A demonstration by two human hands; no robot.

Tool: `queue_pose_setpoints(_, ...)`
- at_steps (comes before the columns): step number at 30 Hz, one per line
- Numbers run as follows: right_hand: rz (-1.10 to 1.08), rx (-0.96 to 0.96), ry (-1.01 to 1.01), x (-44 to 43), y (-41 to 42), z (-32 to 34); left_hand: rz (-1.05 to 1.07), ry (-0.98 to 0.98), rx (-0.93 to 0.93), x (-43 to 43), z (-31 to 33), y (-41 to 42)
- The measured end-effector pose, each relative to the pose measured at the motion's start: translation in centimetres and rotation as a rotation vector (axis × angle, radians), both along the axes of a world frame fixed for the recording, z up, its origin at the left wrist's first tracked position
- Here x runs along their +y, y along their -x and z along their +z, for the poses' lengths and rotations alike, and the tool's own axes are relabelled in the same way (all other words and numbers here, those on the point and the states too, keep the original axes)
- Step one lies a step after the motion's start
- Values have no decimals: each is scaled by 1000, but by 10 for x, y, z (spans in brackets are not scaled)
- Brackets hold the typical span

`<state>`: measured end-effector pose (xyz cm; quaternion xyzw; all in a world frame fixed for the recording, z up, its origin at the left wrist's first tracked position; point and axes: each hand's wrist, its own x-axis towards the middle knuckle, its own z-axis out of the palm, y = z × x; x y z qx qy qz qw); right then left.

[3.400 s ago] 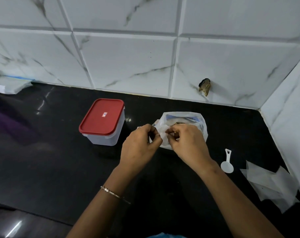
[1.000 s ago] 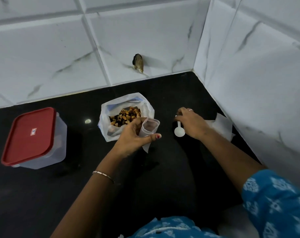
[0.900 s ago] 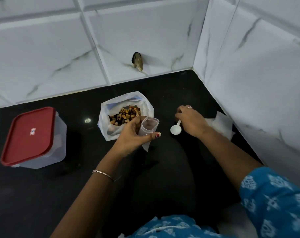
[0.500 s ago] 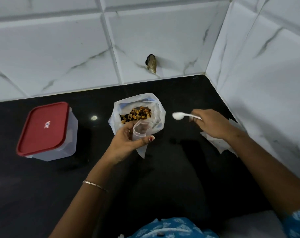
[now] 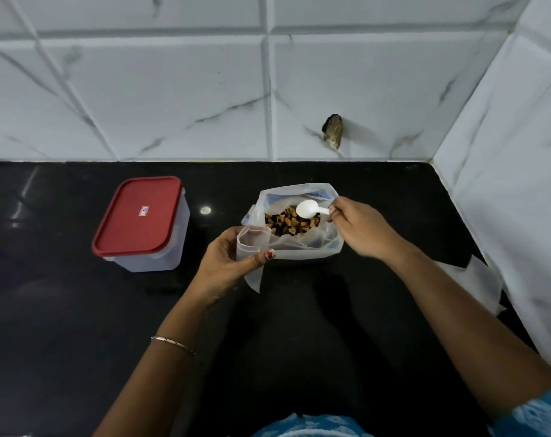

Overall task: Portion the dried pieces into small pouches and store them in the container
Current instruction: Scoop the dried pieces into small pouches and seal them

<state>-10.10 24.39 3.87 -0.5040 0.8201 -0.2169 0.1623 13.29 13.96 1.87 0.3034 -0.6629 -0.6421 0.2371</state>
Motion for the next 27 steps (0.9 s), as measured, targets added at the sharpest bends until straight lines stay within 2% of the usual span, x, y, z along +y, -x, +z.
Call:
queue_pose_setpoints(3, 24, 252, 28, -10, -7, -10, 60, 1, -5, -1, -8, 0)
queue_pose_setpoints(6, 48, 413, 31, -17, -13, -22, 96, 28, -30, -1, -17, 5)
queue_pose_setpoints(13, 97, 558, -50, -27, -12, -40, 87, -48, -32, -6, -36, 18)
queue_pose_setpoints(18, 55, 502, -51, -37, -8, -51, 113, -177, 40, -5, -36, 24)
queue_pose_setpoints(27, -99, 256, 90, -50, 6, -63, 121, -238, -4, -11, -45, 30)
